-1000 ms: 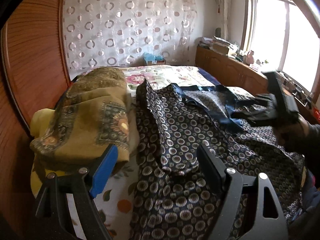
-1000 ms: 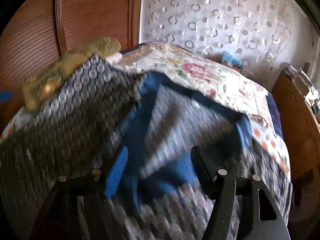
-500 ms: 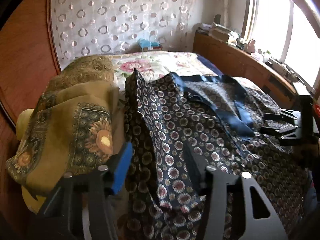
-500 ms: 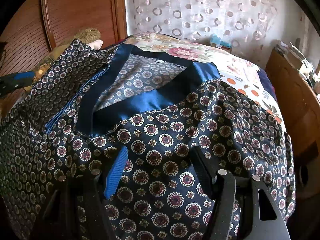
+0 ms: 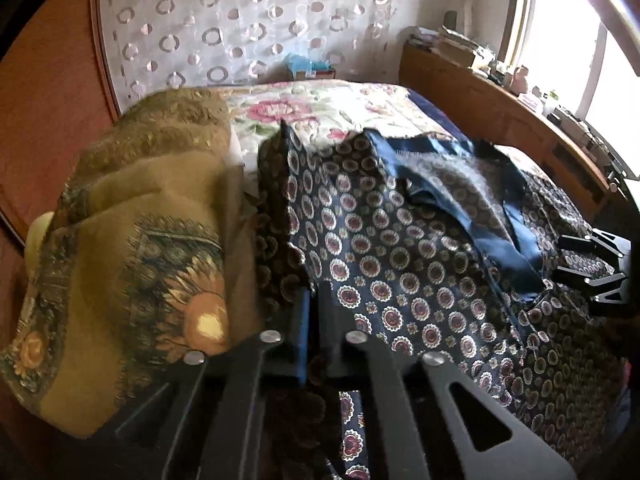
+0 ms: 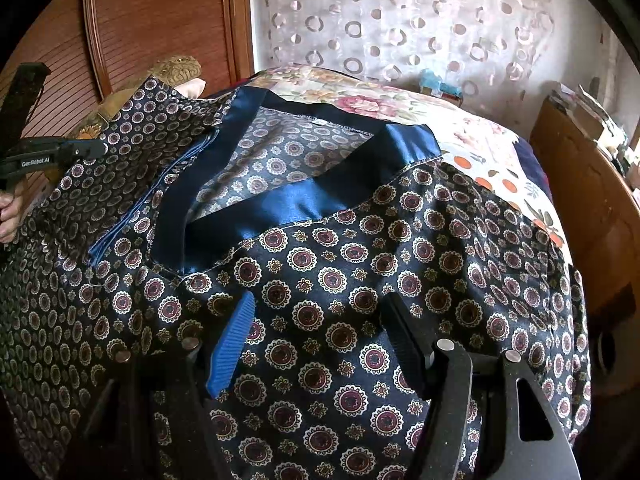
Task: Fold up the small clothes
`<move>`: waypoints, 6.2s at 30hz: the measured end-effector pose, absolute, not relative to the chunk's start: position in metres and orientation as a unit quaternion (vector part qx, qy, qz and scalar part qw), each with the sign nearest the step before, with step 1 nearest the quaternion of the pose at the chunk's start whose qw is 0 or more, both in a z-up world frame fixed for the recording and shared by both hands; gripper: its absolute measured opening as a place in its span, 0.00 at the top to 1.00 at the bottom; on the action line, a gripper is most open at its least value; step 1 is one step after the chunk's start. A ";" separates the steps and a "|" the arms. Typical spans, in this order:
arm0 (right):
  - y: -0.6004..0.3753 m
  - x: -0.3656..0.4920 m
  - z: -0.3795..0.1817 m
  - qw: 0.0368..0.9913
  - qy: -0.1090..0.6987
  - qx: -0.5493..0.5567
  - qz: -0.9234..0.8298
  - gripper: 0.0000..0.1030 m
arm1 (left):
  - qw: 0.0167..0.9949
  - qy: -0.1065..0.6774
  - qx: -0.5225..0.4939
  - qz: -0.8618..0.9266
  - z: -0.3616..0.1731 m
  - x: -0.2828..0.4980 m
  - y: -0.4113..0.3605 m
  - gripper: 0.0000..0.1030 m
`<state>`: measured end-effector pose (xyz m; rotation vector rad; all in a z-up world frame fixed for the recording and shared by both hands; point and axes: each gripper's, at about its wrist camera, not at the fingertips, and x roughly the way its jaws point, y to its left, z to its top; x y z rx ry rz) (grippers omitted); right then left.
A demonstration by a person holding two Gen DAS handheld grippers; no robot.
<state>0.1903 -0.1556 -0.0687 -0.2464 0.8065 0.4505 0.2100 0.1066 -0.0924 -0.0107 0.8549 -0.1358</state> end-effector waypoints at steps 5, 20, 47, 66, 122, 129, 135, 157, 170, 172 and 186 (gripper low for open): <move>-0.156 0.190 -0.069 0.888 0.388 -0.119 0.216 0.34 | 0.924 0.380 -0.014 -0.031 -0.069 0.202 0.132 0.98; -0.156 0.190 -0.069 0.888 0.389 -0.118 0.216 0.32 | 0.937 0.349 0.000 -0.019 -0.044 0.174 0.146 0.70; -0.193 0.150 -0.048 0.914 0.353 -0.092 0.180 0.31 | 0.934 0.343 -0.001 -0.101 -0.075 0.085 0.056 0.27; -0.358 0.080 -0.053 0.930 0.365 -0.002 0.043 0.31 | 0.935 0.328 0.006 -0.133 -0.073 0.062 0.014 0.27; -0.250 0.055 -0.069 0.916 0.358 -0.057 0.170 0.97 | 0.933 0.324 0.000 -0.156 -0.072 0.046 -0.012 0.26; -0.252 0.037 -0.051 0.921 0.348 -0.059 0.167 0.76 | 0.933 0.324 0.001 -0.156 -0.073 0.045 -0.013 0.26; -0.257 0.028 -0.031 0.931 0.320 -0.052 0.167 0.52 | 0.934 0.322 0.003 -0.153 -0.073 0.046 -0.016 0.26; -0.331 0.099 -0.071 0.915 0.401 0.014 0.047 0.52 | 0.932 0.328 0.003 -0.155 -0.076 0.047 -0.019 0.26; -0.289 0.123 -0.052 0.919 0.374 -0.083 0.095 0.98 | 0.931 0.331 0.000 -0.152 -0.079 0.048 -0.018 0.26; -0.277 0.123 -0.041 0.923 0.358 -0.082 0.113 0.99 | 0.932 0.330 -0.001 -0.150 -0.079 0.047 -0.017 0.26; -0.218 0.111 -0.001 0.923 0.289 -0.071 0.244 0.97 | 0.936 0.324 -0.013 -0.137 -0.077 0.044 -0.003 0.26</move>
